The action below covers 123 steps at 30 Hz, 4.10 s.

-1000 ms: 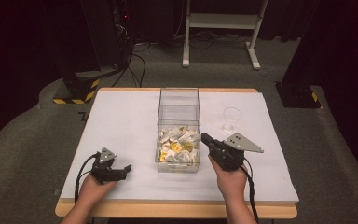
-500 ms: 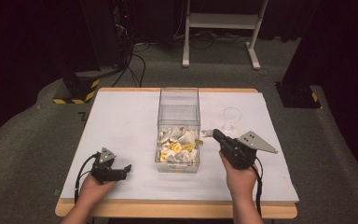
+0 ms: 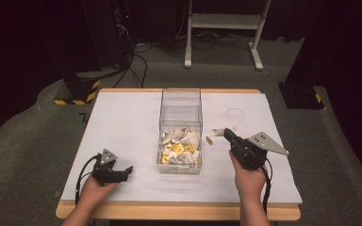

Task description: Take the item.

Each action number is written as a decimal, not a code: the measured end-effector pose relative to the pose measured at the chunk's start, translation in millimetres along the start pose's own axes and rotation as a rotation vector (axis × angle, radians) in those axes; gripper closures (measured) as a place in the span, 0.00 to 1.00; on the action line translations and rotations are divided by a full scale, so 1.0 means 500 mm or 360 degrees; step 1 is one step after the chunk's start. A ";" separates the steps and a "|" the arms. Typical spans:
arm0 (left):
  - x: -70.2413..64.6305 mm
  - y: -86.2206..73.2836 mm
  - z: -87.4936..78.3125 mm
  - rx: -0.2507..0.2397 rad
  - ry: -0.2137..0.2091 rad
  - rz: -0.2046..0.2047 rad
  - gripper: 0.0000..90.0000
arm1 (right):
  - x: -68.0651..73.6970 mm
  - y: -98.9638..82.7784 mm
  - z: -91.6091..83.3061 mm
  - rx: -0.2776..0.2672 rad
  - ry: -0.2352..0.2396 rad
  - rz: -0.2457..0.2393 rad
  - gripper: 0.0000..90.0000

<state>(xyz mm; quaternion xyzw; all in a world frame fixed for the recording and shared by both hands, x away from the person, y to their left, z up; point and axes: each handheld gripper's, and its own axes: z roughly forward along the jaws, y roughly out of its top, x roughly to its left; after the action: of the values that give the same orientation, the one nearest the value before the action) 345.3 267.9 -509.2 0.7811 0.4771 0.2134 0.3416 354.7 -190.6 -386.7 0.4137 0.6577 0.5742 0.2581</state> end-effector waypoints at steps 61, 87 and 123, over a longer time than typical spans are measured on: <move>0.000 0.000 0.000 0.0005 0.0000 0.0005 0.17 | -0.158 0.017 0.051 0.0078 -0.0378 0.0071 0.99; 0.000 0.000 0.000 0.0005 -0.0001 0.0006 0.17 | -0.185 0.073 0.115 0.0140 -0.0490 0.0008 0.99; 0.001 0.000 0.000 0.0005 -0.0001 0.0007 0.17 | -0.214 0.018 0.177 0.0374 -0.0496 0.0098 0.81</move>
<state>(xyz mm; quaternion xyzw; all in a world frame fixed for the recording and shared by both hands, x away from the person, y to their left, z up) 345.4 268.2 -509.0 0.7828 0.4757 0.2131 0.3399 484.9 -232.7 -410.7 0.5447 0.6593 0.4301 0.2890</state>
